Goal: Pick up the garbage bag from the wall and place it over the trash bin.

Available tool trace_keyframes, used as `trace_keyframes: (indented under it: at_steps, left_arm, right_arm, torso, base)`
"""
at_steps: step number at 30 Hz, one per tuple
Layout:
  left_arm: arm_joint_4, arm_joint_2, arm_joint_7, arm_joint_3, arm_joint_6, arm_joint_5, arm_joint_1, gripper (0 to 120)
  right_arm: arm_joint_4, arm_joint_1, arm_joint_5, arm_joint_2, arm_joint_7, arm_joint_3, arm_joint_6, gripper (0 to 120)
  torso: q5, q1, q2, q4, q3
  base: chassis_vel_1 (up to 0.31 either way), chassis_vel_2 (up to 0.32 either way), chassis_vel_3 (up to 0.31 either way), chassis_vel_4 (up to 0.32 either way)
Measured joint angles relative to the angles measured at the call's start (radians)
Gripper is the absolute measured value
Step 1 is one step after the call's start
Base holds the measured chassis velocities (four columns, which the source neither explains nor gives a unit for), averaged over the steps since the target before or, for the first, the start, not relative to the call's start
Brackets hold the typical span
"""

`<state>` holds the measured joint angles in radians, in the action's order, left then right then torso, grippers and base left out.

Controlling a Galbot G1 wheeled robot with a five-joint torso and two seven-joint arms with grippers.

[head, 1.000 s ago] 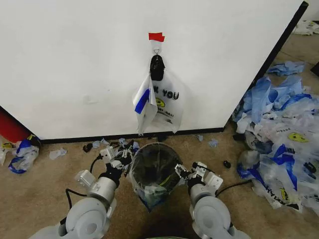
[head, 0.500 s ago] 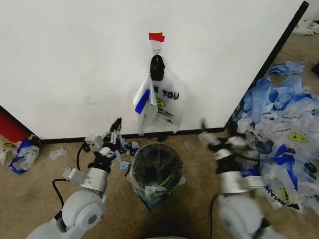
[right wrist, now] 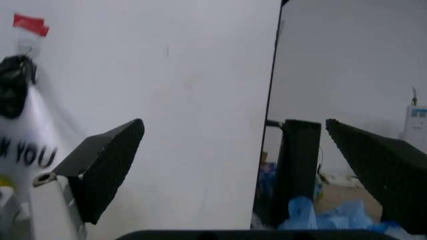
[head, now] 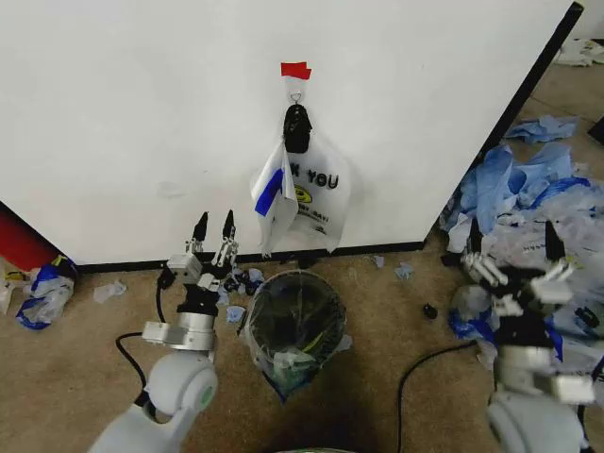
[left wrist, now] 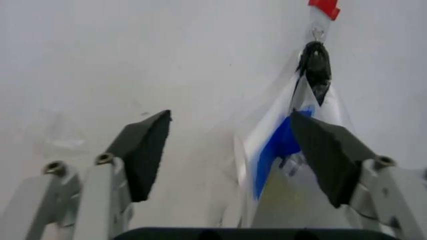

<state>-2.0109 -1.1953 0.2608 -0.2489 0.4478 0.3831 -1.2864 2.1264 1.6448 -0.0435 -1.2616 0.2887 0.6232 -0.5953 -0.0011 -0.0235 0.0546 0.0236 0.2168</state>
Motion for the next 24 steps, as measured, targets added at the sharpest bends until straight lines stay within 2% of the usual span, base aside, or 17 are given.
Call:
trace_keyframes:
  at_steps: [4,7,11,21,24]
  left_arm:
    - [-0.004,-0.028,-0.015,-0.027,0.015,-0.007,-0.037,95]
    - [-0.012,-0.023,-0.021,-0.046,0.022,-0.003,-0.049,99]
    - [-0.030,0.001,-0.023,-0.079,0.031,0.016,-0.077,100]
    - [-0.040,0.001,-0.047,-0.118,0.053,0.017,-0.131,100]
    - [-0.037,0.020,-0.065,-0.150,0.058,0.021,-0.158,100]
  right_arm:
    - [-0.052,0.055,0.010,-0.048,-0.035,-0.013,-0.069,100]
    - [-0.058,0.065,-0.006,-0.052,-0.050,-0.016,-0.077,100]
    - [-0.057,0.063,-0.042,-0.045,-0.085,-0.016,-0.074,100]
    - [-0.047,0.039,-0.075,-0.029,-0.109,-0.041,-0.055,100]
    - [-0.050,0.026,-0.098,-0.009,-0.126,-0.042,-0.048,100]
  torso:
    - [-0.0003,0.000,0.000,0.0001,0.000]
    - [-0.0001,0.000,0.000,0.0000,0.000]
    - [-0.0001,0.000,0.000,-0.0002,0.000]
    - [-0.0002,0.000,0.000,0.0000,0.000]
    - [-0.0001,0.000,0.000,-0.0001,0.000]
  base:
    - [0.000,0.000,0.000,0.000]
    - [0.000,0.000,0.000,0.000]
    - [0.000,0.000,0.000,0.000]
    - [0.000,0.000,0.000,0.000]
    - [0.000,0.000,0.000,0.000]
